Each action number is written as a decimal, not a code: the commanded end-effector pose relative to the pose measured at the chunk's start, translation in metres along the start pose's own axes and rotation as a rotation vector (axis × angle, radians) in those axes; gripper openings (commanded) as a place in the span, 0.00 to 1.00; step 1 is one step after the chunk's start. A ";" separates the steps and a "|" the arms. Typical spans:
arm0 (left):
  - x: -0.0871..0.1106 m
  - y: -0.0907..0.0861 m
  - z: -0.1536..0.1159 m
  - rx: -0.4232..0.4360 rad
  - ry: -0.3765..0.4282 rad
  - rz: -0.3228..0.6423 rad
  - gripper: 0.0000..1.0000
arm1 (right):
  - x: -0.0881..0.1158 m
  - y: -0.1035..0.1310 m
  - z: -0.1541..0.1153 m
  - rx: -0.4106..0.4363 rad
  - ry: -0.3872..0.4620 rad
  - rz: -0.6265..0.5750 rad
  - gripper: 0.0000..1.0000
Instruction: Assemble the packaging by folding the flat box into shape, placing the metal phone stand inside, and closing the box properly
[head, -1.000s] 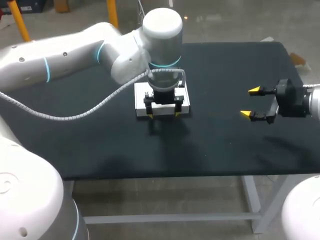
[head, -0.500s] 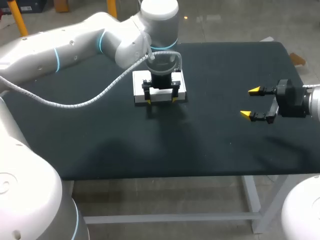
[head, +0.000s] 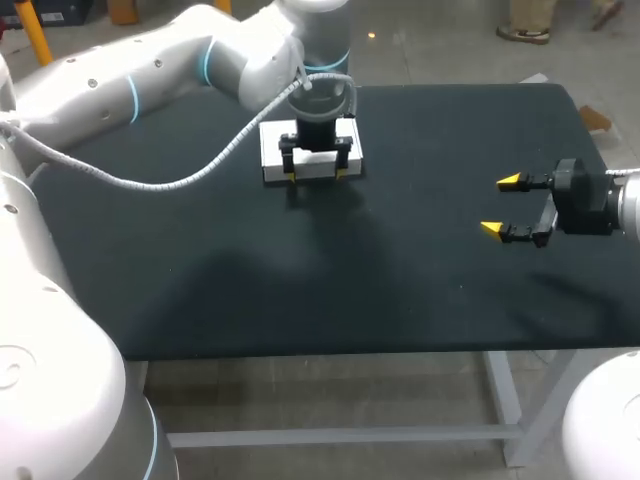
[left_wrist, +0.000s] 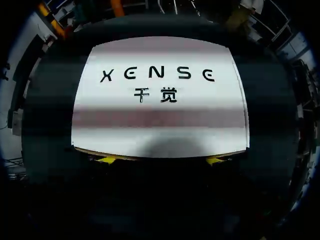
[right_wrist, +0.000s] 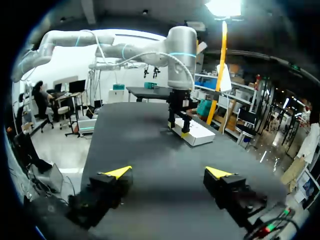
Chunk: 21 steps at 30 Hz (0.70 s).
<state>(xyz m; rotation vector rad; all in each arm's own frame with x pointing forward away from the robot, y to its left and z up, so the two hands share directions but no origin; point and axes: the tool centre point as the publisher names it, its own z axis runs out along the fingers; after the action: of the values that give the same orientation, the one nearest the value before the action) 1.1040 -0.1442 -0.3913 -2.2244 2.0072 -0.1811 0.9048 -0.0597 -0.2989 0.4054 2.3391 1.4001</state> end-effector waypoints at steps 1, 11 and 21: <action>0.002 -0.021 0.007 -0.069 -0.010 -0.002 1.00 | 0.000 -0.001 -0.001 -0.007 0.001 -0.001 1.00; -0.007 -0.060 0.013 -0.078 -0.003 -0.002 1.00 | 0.000 -0.001 -0.001 -0.007 0.001 -0.001 1.00; -0.011 -0.094 0.020 -0.078 0.013 0.014 1.00 | 0.000 -0.001 -0.001 -0.007 0.001 -0.001 1.00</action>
<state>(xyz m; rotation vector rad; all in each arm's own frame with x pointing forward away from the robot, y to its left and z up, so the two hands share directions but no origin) 1.1860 -0.1214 -0.3888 -2.2270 2.0373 -0.1831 0.9049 -0.0596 -0.2990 0.4053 2.3390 1.4006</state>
